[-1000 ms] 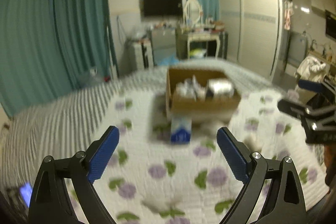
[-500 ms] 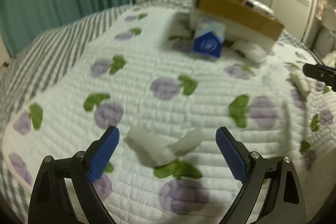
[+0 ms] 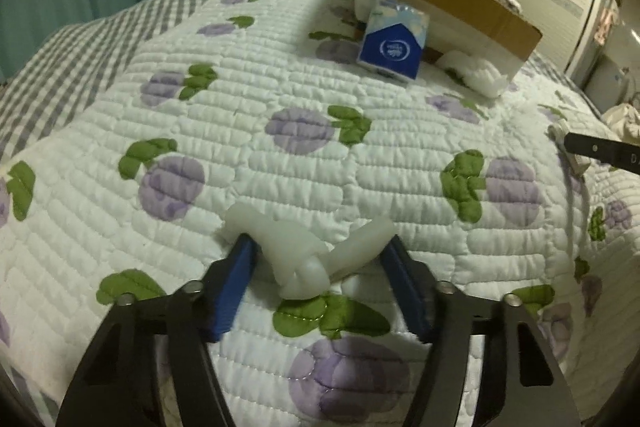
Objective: Organize soft objects
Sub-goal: 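Grasp the white plastic piece with the left tool while the right tool grasps the white mask, then carry the plastic piece and mask over the box and release both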
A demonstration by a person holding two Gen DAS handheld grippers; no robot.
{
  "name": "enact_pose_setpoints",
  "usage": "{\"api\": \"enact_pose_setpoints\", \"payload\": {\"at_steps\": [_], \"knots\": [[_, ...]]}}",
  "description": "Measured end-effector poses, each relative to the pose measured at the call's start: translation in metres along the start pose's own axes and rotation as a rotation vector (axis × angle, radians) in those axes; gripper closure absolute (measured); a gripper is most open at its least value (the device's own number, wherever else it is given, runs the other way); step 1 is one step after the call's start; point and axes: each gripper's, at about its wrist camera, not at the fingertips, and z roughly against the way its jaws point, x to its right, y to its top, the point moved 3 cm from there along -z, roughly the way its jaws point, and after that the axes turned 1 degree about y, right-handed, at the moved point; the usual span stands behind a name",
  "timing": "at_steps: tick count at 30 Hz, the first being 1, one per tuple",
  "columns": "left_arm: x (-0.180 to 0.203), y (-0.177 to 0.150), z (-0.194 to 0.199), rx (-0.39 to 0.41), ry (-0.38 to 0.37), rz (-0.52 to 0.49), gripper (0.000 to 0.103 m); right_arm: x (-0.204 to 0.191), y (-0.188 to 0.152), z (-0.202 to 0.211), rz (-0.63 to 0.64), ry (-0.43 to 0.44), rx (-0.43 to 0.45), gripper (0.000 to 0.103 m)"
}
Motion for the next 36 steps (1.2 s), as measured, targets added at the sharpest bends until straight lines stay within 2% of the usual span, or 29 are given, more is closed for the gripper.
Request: {"api": "enact_pose_setpoints", "payload": {"at_steps": [1, 5, 7, 15, 20, 24, 31, 36], "knots": [[0.001, 0.0, 0.001, 0.0, -0.013, -0.002, 0.052, -0.001, -0.001, 0.001, 0.003, -0.001, 0.001, 0.078], [0.003, -0.001, 0.004, 0.009, -0.023, -0.016, 0.061, -0.012, -0.002, 0.006, 0.052, -0.023, 0.016, 0.079], [0.001, 0.0, 0.005, 0.014, -0.017, -0.016, 0.071, -0.018, -0.004, 0.009, 0.082, -0.036, 0.022, 0.08], [0.0, 0.001, 0.018, 0.033, -0.078, -0.01, 0.073, -0.044, -0.007, 0.032, 0.176, -0.094, 0.057, 0.08], [0.0, 0.004, 0.041, 0.069, -0.121, -0.015, 0.073, -0.057, -0.014, 0.052, 0.195, -0.119, 0.073, 0.08], [0.002, 0.013, 0.064, 0.109, -0.167, -0.031, 0.073, -0.07, -0.011, 0.078, 0.18, -0.118, 0.123, 0.08], [0.008, 0.05, 0.098, 0.195, -0.208, -0.08, 0.073, -0.099, 0.003, 0.119, 0.163, -0.092, 0.229, 0.08], [0.018, 0.083, 0.112, 0.245, -0.236, -0.125, 0.073, -0.099, 0.019, 0.141, 0.113, -0.07, 0.297, 0.08]]}}
